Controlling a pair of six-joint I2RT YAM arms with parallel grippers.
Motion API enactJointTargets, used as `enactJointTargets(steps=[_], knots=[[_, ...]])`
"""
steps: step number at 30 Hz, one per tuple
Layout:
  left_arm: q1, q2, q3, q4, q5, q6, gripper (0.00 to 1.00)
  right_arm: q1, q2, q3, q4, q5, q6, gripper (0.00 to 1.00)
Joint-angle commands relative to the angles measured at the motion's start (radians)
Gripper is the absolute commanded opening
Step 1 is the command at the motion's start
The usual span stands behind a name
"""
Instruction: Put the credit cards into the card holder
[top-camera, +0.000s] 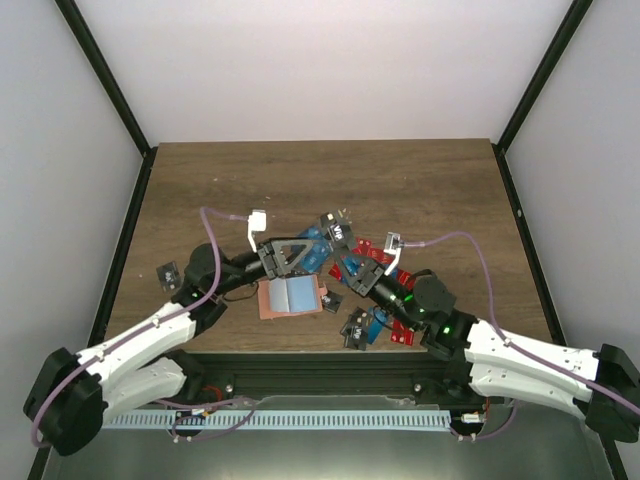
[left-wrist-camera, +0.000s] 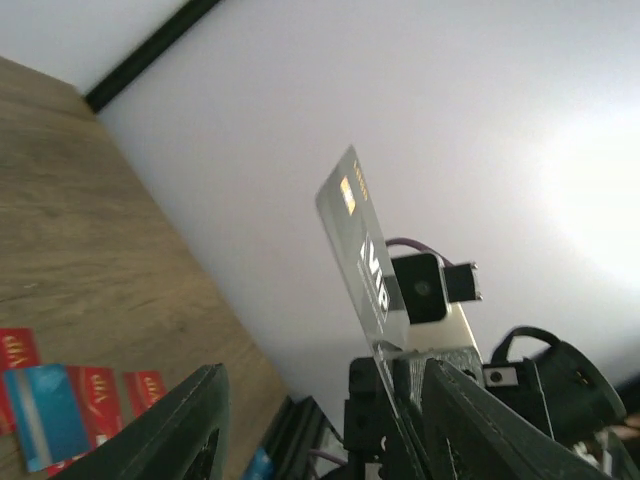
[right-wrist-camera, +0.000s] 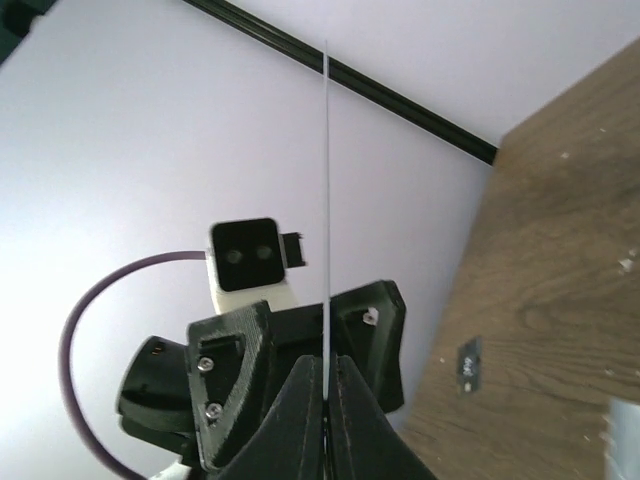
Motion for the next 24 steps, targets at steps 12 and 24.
enactJointTargets(steps=[12,24], knots=[[-0.021,0.161,0.042,0.423,0.16,-0.135,0.36,-0.008,0.081,0.006,0.261,-0.045,-0.054,0.01],[-0.021,0.157,0.059,0.364,0.151,-0.098,0.25,-0.008,0.098,0.014,0.246,-0.077,-0.049,0.01]])
